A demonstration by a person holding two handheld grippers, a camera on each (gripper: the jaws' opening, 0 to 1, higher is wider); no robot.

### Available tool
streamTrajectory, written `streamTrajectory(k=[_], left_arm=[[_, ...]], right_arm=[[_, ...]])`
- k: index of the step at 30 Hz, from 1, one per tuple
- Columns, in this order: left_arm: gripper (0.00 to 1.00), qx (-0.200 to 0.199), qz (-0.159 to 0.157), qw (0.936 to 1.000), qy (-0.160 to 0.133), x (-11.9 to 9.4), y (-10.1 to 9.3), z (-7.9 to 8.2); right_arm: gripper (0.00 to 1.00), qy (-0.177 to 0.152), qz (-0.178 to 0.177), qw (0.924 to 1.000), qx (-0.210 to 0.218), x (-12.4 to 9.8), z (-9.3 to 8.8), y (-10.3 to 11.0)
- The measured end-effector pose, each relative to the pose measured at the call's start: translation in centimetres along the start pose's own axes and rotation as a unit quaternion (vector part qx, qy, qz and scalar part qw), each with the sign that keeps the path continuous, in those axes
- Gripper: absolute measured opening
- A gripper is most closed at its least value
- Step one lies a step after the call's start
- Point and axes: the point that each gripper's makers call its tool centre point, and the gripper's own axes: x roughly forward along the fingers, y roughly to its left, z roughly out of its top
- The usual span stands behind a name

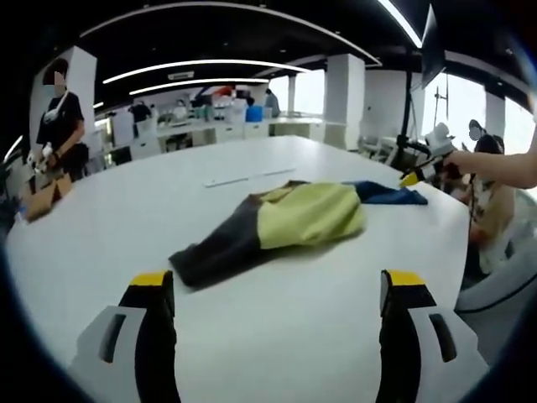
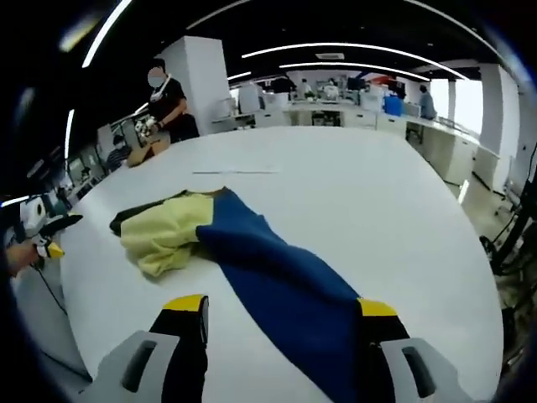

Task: Fold the garment on the visible template until the final outline fits inside the template.

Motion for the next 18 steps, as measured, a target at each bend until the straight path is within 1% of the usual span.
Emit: streamTrajectory(k=[3, 6, 10, 13, 15, 18], left_arm=[[0.99, 0.002, -0.009, 1.0000, -0.002, 0.0, -0.4, 0.2], [0.99, 0.006, -0.015, 0.9999, -0.005, 0.0, -0.8, 0.5], [0.99, 0.009, -0.027, 0.9995, -0.010, 0.2, -1.4, 1.0], [0.99, 0.015, -0.034, 0.9992, -0.010, 0.3, -1.9, 1.1], [0.99, 0.017, -0.037, 0.9991, -0.010, 0.3, -2.1, 1.2], [0.99, 0.018, -0.045, 0.9988, -0.011, 0.4, -2.6, 1.2]], right_arm=[[0.78, -0.002, 0.017, 0.9997, -0.018, 0.2, 0.3, 1.6], [0.82, 0.002, 0.042, 0.9984, -0.038, 0.5, 0.5, 3.4], [0.85, 0.004, 0.064, 0.9958, -0.066, 0.9, 0.7, 5.3], [0.86, 0.001, 0.087, 0.9920, -0.091, 1.3, 1.0, 7.0], [0.83, 0.008, 0.093, 0.9884, -0.120, 1.9, 0.9, 7.9], [0.81, 0.010, 0.104, 0.9854, -0.134, 2.6, 0.8, 8.9]])
